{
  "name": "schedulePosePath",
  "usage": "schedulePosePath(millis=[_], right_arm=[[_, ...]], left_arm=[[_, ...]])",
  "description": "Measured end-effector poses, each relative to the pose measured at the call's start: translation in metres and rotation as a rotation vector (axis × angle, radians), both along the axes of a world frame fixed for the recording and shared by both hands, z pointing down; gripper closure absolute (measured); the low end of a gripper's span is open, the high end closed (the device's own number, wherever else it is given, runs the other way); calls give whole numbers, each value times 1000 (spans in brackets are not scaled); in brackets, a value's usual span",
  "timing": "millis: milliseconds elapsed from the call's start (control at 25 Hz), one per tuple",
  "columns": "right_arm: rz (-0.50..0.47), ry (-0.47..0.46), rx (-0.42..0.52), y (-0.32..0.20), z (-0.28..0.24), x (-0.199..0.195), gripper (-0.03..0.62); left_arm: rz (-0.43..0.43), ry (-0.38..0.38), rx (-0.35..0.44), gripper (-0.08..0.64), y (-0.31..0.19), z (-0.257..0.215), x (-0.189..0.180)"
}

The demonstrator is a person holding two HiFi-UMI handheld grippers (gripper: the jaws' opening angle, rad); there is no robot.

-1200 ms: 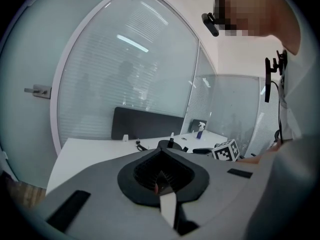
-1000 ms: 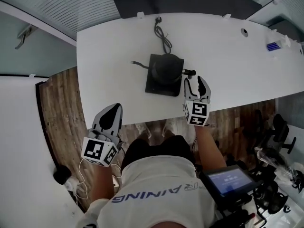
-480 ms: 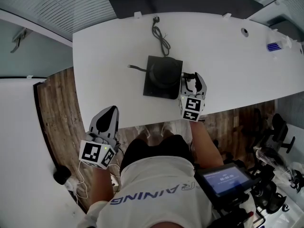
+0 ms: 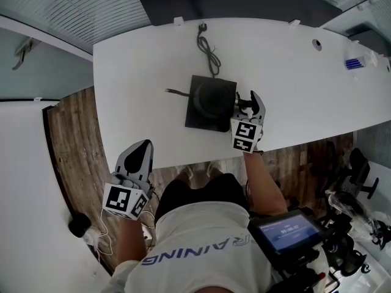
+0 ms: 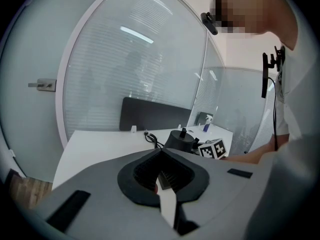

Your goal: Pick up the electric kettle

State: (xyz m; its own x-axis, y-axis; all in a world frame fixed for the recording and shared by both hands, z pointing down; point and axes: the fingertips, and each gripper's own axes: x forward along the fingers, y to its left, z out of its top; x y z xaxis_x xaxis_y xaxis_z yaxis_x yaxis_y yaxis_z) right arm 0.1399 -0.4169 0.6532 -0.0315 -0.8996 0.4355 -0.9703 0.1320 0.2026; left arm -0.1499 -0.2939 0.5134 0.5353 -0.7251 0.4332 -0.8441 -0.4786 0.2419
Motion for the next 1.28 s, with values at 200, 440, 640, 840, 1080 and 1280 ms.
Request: schedulePosePath(millis=[200,440,640,840,1080,1280], right_arm=[[-9,13,15,-7,-8,-2,411],[-26,41,25,-6,-9,-10,499],[11,1,18,-6,-10,-10,557],[35,-25,20,-8,-13,-10,557],[64,-53,48,-10,-21,-5,554],[81,-64,66,-9,-46,-2,554]], left_arm=[[14,9,-3,546,-4,-2,4],[24,9,8,548,-4,-5,5],[5,22,-14,546,4,-2,0],[-9,25,-19,546,8,0,-6],[-19,30,-18,548,11,1,-9],[-57,49,-36,546,13,3,-19]])
